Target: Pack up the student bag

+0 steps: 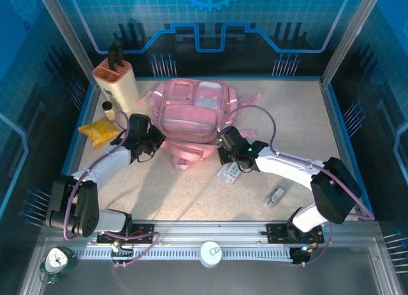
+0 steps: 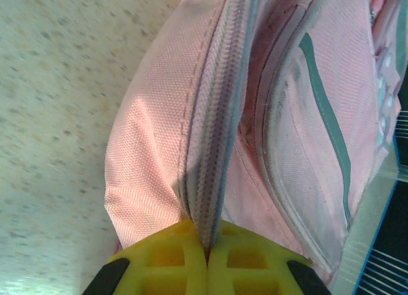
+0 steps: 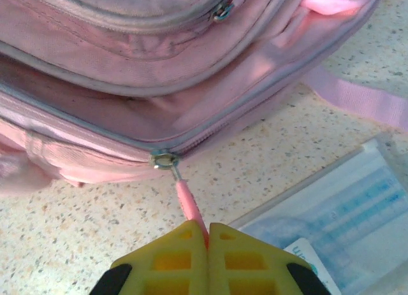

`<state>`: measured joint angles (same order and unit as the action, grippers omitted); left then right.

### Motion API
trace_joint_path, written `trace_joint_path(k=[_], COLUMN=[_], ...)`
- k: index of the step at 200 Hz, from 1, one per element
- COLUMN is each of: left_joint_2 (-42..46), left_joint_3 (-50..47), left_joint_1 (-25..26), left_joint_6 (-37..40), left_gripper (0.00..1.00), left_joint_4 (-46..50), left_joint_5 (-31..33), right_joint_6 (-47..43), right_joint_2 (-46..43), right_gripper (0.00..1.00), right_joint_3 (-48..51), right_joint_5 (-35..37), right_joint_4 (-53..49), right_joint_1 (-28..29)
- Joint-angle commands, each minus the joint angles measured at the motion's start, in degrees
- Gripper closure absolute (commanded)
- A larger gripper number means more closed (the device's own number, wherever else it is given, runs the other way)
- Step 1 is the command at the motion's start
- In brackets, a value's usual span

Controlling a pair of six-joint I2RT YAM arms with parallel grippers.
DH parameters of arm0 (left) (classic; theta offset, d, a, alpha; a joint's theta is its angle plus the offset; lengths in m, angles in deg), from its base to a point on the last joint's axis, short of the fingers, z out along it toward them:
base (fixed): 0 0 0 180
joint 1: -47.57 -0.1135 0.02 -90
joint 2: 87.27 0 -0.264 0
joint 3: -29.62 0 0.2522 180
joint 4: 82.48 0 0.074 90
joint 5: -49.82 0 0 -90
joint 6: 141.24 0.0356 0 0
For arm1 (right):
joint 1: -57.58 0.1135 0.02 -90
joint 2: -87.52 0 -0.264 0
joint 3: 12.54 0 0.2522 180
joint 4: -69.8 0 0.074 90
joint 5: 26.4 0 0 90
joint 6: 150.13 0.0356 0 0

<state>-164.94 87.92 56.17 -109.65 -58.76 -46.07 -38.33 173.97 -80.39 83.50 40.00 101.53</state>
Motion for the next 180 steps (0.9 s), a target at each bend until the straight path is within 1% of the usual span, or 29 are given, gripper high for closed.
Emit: trace_joint_path(k=[1, 3, 6, 12, 15, 18, 26, 36, 44, 51, 59, 71, 81, 91, 107, 125, 137, 157, 167, 180], left_joint_2=[0.2, 0.0, -0.1, -0.1, 0.1, 0.6, 2.6, 6.2, 9.4, 11.6, 13.1, 13.2, 11.5, 8.1, 1.7, -4.4, -8.0, -12.2, -12.8, -13.2], left_joint_3=[3.8, 4.2, 4.8, 5.8, 6.1, 6.1, 4.5, 0.9, -2.6, -5.2, -7.6, -9.7, -9.5, -7.8, -3.1, 0.4, 3.1, 4.0, 3.4, 3.1], left_joint_1=[-2.8, -2.9, -3.0, -3.1, -3.1, -3.0, -2.5, -0.7, 2.2, 5.7, 9.8, 15.2, 19.3, 22.1, 25.4, 27.2, 27.9, 27.8, 27.8, 27.6], left_joint_6=[7.6, 8.0, 8.4, 8.7, 8.6, 8.6, 7.3, 2.7, -1.8, -6.1, -11.5, -18.1, -22.0, -24.2, -27.1, -30.2, -31.5, -35.0, -34.8, -34.9], left_gripper=[1.0, 0.99, 0.95, 0.84, 0.77, 0.71, 0.63, 0.52, 0.46, 0.41, 0.39, 0.31, 0.26, 0.23, 0.19, 0.17, 0.17, 0.24, 0.29, 0.35], left_joint_4=[2.2, 2.5, 3.5, 6.0, 6.8, 7.2, 6.7, 4.3, 1.9, 0.8, -1.1, -4.3, -6.2, -8.1, -8.2, -10.1, -7.6, -6.2, -6.7, -5.8], left_joint_5=[-2.5, -2.5, -2.5, -1.9, -1.7, -1.5, -1.7, -1.7, -0.5, 1.8, 3.9, 6.0, 8.1, 8.7, 9.6, 10.6, 11.3, 11.9, 13.8, 14.3], right_joint_6=[-1.3, -1.3, -1.3, -1.5, -1.6, -1.5, -1.3, -0.4, 0.1, 0.1, -0.2, -0.4, -0.3, -0.4, -0.8, -1.5, -1.6, -1.1, -1.1, -1.4], right_joint_2=[-0.4, -0.2, 0.0, 0.3, 0.5, 0.6, 1.0, 1.4, 1.9, 2.4, 3.0, 3.6, 3.9, 4.4, 5.2, 5.5, 6.6, 8.1, 8.5, 9.6], right_gripper=[1.0, 1.0, 1.0, 1.0, 1.0, 1.0, 1.0, 1.0, 1.0, 1.0, 1.0, 1.0, 1.0, 1.0, 1.0, 1.0, 1.0, 1.0, 1.0, 1.0], right_joint_3=[-0.2, -0.4, -0.6, -1.3, -1.6, -1.8, -2.1, -1.8, -1.2, -1.1, -1.3, -1.0, -0.4, -0.1, -0.6, -0.1, -0.5, -0.5, -0.5, -1.0], right_joint_5=[-1.6, -2.0, -2.6, -3.4, -3.6, -3.8, -4.8, -7.8, -10.0, -10.2, -9.6, -9.5, -10.6, -11.3, -11.5, -11.7, -12.1, -15.1, -16.0, -16.5], right_joint_4=[-1.5, -1.2, -1.0, -0.5, -0.3, -0.3, 0.2, 1.3, 2.5, 2.8, 2.5, 2.8, 4.0, 4.6, 4.6, 6.5, 6.8, 8.7, 9.9, 10.4], right_joint_1=[1.4, 1.5, 1.8, 2.2, 2.5, 2.7, 2.7, 2.2, 1.8, 1.7, 1.9, 1.8, 1.3, 0.8, 0.5, 0.4, -0.2, -1.6, -2.0, -2.2])
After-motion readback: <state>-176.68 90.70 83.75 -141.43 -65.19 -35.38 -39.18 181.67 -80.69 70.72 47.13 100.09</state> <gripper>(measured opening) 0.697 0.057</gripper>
